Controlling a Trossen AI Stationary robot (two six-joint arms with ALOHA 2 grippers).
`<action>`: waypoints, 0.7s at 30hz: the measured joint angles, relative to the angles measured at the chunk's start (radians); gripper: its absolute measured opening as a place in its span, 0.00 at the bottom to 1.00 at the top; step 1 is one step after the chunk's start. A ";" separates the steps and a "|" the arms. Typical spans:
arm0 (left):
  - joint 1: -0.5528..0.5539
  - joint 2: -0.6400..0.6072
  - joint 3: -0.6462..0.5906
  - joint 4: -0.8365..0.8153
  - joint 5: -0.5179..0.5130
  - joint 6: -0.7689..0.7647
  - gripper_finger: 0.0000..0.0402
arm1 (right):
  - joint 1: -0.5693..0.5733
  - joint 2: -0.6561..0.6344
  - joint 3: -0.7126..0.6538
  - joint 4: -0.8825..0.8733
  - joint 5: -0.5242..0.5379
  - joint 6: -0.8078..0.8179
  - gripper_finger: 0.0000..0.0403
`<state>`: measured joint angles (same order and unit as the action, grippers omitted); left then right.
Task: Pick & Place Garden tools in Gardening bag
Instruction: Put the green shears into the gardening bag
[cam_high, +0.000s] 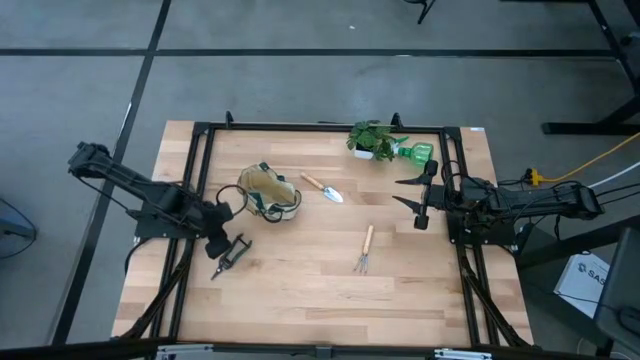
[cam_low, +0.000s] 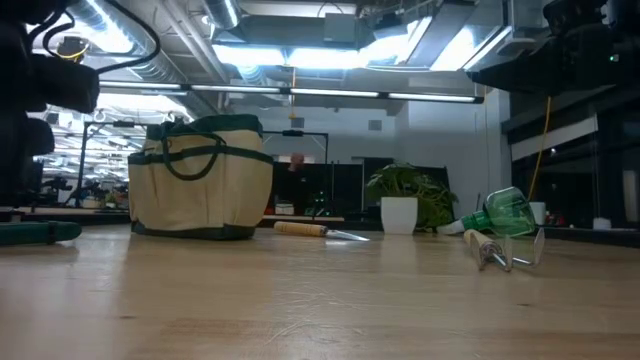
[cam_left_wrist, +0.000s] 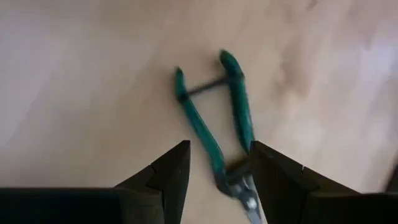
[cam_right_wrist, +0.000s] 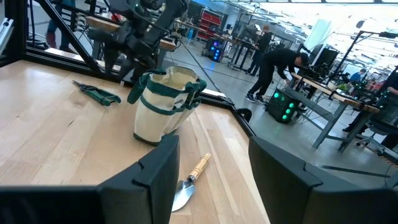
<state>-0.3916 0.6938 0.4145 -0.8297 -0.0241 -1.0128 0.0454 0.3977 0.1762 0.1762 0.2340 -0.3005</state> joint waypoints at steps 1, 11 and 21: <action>0.000 0.012 0.000 -0.001 -0.011 -0.002 0.40 | 0.000 0.000 0.000 0.000 0.000 0.000 0.48; 0.000 0.191 0.000 0.012 -0.007 -0.075 0.40 | 0.000 0.000 0.000 0.000 0.000 0.000 0.48; 0.000 0.339 0.000 0.197 0.026 -0.075 0.40 | 0.000 0.000 0.000 0.000 0.000 0.000 0.48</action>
<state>-0.3916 1.0331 0.4145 -0.6331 0.0019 -1.0882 0.0456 0.3977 0.1764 0.1763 0.2340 -0.3007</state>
